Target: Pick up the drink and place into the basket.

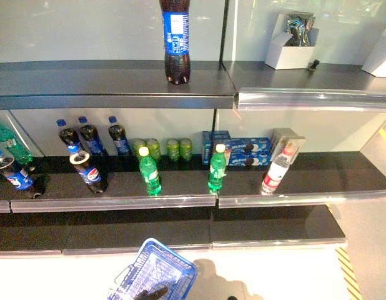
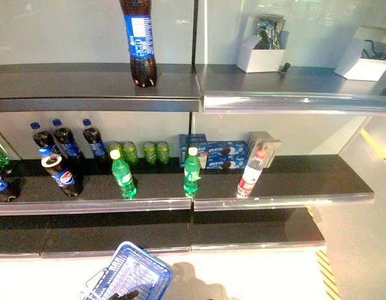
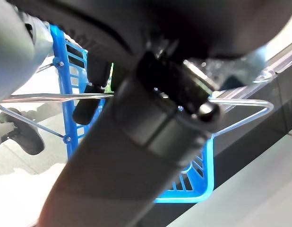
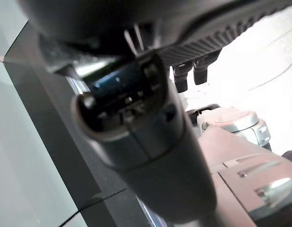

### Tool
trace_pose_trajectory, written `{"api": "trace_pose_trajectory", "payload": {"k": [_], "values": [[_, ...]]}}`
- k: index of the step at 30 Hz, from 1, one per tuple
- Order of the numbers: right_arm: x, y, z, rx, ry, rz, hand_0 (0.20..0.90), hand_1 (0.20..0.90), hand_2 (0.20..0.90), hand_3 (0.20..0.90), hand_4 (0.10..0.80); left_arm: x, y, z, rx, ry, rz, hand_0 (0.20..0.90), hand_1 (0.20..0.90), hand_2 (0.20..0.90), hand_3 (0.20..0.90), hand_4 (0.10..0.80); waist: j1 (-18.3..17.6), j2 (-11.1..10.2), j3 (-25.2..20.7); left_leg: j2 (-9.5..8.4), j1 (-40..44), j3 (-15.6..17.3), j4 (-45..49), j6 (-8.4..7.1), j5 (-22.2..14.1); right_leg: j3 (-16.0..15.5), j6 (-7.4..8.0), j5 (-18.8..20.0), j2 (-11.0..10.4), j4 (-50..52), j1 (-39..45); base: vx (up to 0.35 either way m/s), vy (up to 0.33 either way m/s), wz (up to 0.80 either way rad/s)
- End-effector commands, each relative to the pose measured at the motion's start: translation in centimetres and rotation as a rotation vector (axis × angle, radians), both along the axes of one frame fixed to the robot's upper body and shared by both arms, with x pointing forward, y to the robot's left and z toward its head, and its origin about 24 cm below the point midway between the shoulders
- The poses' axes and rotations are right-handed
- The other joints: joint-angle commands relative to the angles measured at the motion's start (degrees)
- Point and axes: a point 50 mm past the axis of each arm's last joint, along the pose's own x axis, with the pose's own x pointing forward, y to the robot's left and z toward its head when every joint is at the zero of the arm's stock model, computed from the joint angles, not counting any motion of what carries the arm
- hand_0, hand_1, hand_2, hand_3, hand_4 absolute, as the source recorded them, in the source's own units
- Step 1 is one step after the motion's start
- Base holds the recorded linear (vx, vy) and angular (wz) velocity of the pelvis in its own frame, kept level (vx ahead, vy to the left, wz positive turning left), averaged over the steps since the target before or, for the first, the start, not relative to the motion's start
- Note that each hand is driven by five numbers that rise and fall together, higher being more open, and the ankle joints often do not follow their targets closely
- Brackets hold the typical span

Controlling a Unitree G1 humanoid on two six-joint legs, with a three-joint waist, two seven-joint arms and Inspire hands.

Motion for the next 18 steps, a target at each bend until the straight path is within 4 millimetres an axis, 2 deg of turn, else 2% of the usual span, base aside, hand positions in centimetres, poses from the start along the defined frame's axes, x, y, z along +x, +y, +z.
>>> {"api": "trace_pose_trajectory", "payload": {"k": [1, 9, 18], "values": [[2.35, 3.00, -0.57, 0.050, -0.019, 0.112, 0.900, 0.900, 0.900, 0.900, 0.800, 0.30, 2.59, 0.69, 0.109, -0.022, -0.054, 0.300, 0.300, 0.300, 0.200, 0.100, 0.04, 0.13, 2.94, 0.34, -2.34, 2.42, 0.95, 0.01, -0.10, -0.22, 2.27, -5.47, -1.17, 2.27, 2.46, 0.000, 0.000, 0.00], [2.23, 2.99, -0.57, 0.055, -0.013, 0.121, 0.900, 0.900, 0.900, 0.900, 0.800, 1.01, 2.63, 0.87, 0.104, -0.062, -0.054, 0.300, 0.300, 0.300, 0.200, 0.100, 0.40, 0.31, 2.84, 0.53, -2.75, 2.18, 0.72, -0.10, 0.28, -0.35, 1.90, -5.69, -0.67, 1.86, 2.76, 0.000, 0.000, 0.00], [2.64, 3.02, -0.49, 0.014, -0.024, 0.184, 0.900, 0.900, 0.900, 0.900, 0.800, 1.28, 2.53, 0.92, 0.107, -0.075, -0.044, 0.300, 0.300, 0.300, 0.200, 0.100, 0.61, 0.39, 2.68, 0.81, -3.06, 2.09, 0.10, -0.66, 0.92, -0.80, 2.18, -5.06, -0.85, 0.91, 2.87, -0.008, 0.000, 0.03]]}}
